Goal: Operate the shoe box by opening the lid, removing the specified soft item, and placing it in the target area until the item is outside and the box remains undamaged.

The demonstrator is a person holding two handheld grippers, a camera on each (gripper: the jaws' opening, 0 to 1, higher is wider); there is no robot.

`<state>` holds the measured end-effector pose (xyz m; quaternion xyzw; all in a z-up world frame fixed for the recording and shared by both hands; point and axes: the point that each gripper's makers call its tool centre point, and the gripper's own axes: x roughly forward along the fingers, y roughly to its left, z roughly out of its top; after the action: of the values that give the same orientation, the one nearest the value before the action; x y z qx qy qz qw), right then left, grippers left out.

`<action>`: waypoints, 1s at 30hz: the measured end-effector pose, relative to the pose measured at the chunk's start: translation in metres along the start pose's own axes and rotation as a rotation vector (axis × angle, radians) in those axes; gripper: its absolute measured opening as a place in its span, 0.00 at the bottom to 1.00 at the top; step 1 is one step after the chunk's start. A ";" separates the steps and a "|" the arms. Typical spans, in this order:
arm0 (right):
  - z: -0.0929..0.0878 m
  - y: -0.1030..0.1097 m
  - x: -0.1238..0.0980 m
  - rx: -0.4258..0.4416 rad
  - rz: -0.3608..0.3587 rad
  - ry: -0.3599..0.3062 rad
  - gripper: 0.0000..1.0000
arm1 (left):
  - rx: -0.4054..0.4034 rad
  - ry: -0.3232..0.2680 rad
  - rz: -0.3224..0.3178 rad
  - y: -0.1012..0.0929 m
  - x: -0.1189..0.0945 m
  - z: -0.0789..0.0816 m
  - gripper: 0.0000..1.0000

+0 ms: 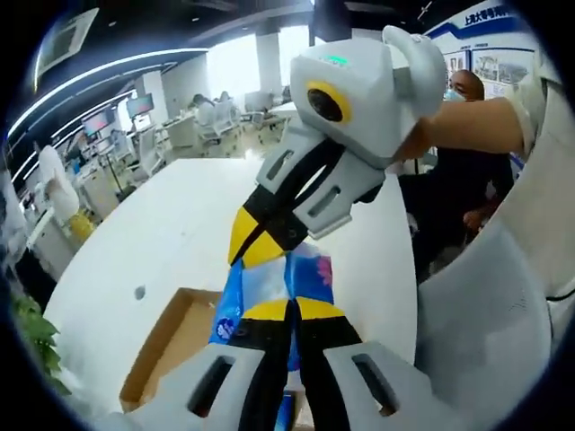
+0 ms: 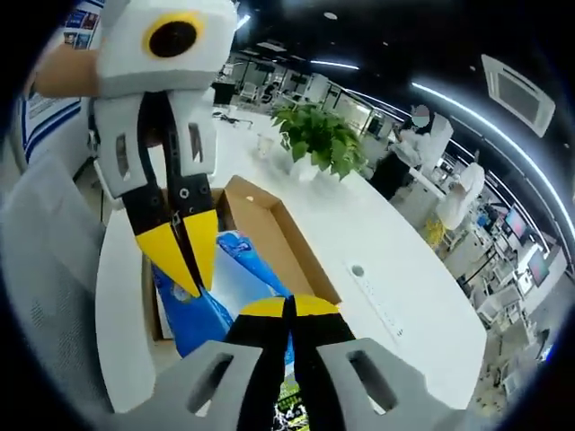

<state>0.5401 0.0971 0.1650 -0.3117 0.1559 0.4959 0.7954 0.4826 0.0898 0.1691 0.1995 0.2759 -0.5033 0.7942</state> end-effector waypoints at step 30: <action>-0.096 -0.070 -0.086 0.134 -0.153 0.044 0.00 | 0.099 -0.016 -0.131 -0.028 0.100 0.090 0.00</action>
<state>0.5686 -0.0471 0.1644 -0.2796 0.1818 0.4150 0.8464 0.5130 -0.0443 0.1731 0.2159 0.2570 -0.5686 0.7510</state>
